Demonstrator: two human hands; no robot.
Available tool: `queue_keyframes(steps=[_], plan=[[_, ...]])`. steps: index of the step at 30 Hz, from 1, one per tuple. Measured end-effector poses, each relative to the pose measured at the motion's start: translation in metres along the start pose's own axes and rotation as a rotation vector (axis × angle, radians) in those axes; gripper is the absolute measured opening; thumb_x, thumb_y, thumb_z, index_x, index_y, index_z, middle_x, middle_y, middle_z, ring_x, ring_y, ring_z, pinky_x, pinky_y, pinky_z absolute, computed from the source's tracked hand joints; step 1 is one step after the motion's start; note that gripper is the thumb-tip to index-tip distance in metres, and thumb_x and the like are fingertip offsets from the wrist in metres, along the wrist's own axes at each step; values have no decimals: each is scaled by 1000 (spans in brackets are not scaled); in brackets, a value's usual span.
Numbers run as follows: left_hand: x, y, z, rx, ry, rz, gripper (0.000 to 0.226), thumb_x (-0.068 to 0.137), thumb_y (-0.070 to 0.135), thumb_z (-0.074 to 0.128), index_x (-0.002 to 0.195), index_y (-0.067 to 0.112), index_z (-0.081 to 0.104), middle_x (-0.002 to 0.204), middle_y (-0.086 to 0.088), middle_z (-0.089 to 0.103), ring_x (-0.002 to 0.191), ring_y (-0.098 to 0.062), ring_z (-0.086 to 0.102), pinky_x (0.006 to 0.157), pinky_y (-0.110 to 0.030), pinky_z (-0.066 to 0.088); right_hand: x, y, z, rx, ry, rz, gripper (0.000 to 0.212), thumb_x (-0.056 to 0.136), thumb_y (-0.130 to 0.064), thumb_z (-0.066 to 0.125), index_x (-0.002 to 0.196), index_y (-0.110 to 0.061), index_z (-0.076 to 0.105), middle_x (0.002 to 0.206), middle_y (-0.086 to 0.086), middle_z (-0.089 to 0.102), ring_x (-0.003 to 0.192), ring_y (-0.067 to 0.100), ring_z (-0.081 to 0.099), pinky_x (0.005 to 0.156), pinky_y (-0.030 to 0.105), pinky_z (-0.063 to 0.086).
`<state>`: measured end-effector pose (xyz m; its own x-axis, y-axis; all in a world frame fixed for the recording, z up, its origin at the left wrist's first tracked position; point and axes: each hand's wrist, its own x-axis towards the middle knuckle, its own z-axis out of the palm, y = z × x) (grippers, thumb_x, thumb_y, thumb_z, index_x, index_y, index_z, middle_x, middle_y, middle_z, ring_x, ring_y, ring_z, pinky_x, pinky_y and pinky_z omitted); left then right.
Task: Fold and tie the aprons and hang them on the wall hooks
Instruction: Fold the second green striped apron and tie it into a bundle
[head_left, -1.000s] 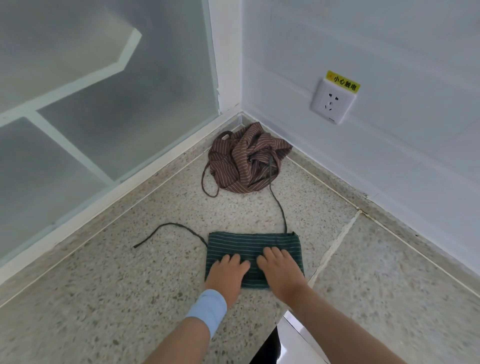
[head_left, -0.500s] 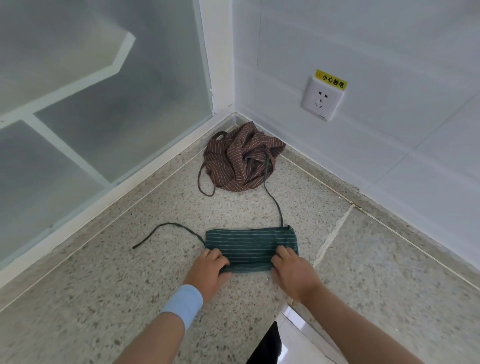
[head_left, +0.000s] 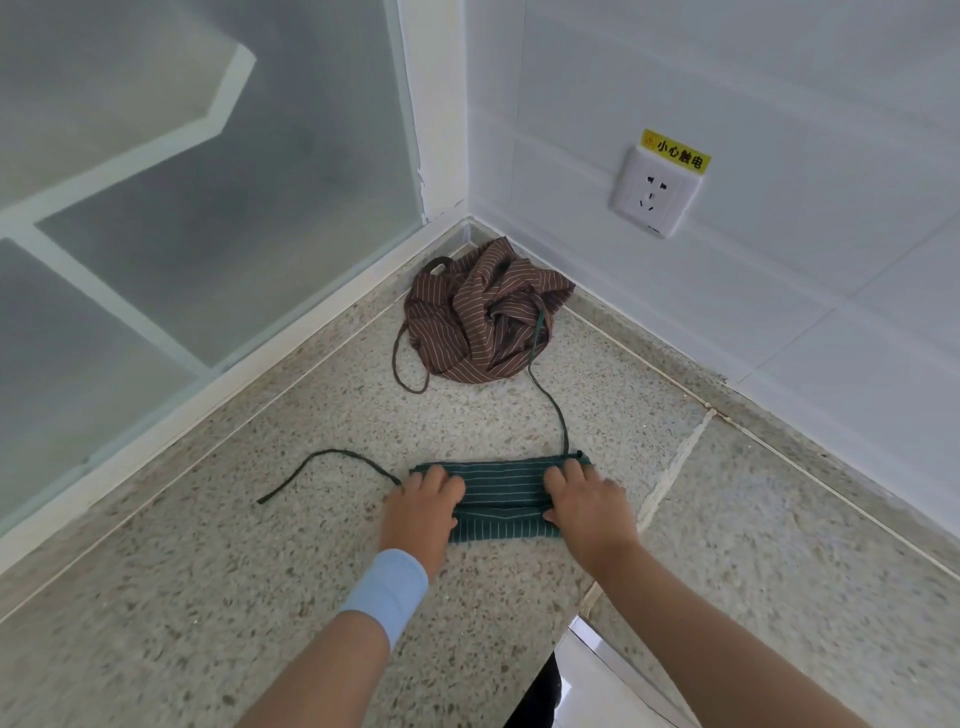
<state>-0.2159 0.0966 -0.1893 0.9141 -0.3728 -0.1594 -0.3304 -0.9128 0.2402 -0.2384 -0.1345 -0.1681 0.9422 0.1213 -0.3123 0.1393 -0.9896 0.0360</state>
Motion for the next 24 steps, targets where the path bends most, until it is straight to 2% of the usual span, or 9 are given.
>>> queue_keyframes(steps=[2,5,7,10,13,16,19,21,24], plan=[[-4,15,12,138,54,186,33,60,3,69,88,20,64,87,0,55,75,-21,52,62,-33,45,1,-10,-2,-48,0,-96,38,80,-16,73,110,-17,50,105,6,52,89,24,55,71,34,48],[-9,29,28,190,2,270,35,55,10,79,87,19,68,86,1,58,75,-19,54,62,-31,46,1,-20,8,-9,-52,-187,43,84,0,61,123,-13,48,120,8,45,101,25,52,66,32,46],[-13,29,29,146,-45,203,34,66,16,73,99,20,66,98,2,58,85,-18,54,69,-32,45,-2,-20,14,36,-36,-190,39,88,-2,57,125,-13,49,121,6,46,102,24,52,63,31,43],[-21,25,31,73,-45,154,35,77,33,63,110,22,57,106,4,54,93,-19,52,75,-35,46,-13,-16,24,115,48,-217,23,85,-20,60,108,-20,57,103,-1,55,83,19,56,56,29,47],[-17,20,23,-22,-44,130,36,83,40,65,113,24,53,107,7,51,96,-16,51,80,-31,45,-15,-11,32,108,116,-211,26,80,-35,68,102,-23,60,94,-5,57,78,18,55,66,31,51],[-8,11,14,-79,-82,131,39,84,39,70,115,23,54,111,8,50,100,-14,49,84,-28,43,-10,-4,33,47,170,-164,27,76,-19,74,100,-19,63,90,-2,59,77,20,55,73,34,51],[-6,1,11,-4,-67,109,41,65,33,88,97,27,64,94,10,58,83,-13,56,70,-28,49,-4,0,27,-6,159,-161,25,77,-16,68,102,-17,63,92,1,59,85,24,56,88,46,50],[-4,-7,15,-10,-9,89,36,62,24,91,90,25,68,86,10,63,75,-13,58,60,-25,51,0,2,20,-9,111,-177,26,85,-15,57,111,-17,60,101,2,59,93,25,57,96,48,47],[3,-14,6,-102,-38,44,17,83,18,77,98,19,70,90,6,66,80,-13,59,64,-22,48,9,6,9,33,39,-225,29,96,-15,42,124,-19,47,113,1,54,92,23,56,80,36,49]])
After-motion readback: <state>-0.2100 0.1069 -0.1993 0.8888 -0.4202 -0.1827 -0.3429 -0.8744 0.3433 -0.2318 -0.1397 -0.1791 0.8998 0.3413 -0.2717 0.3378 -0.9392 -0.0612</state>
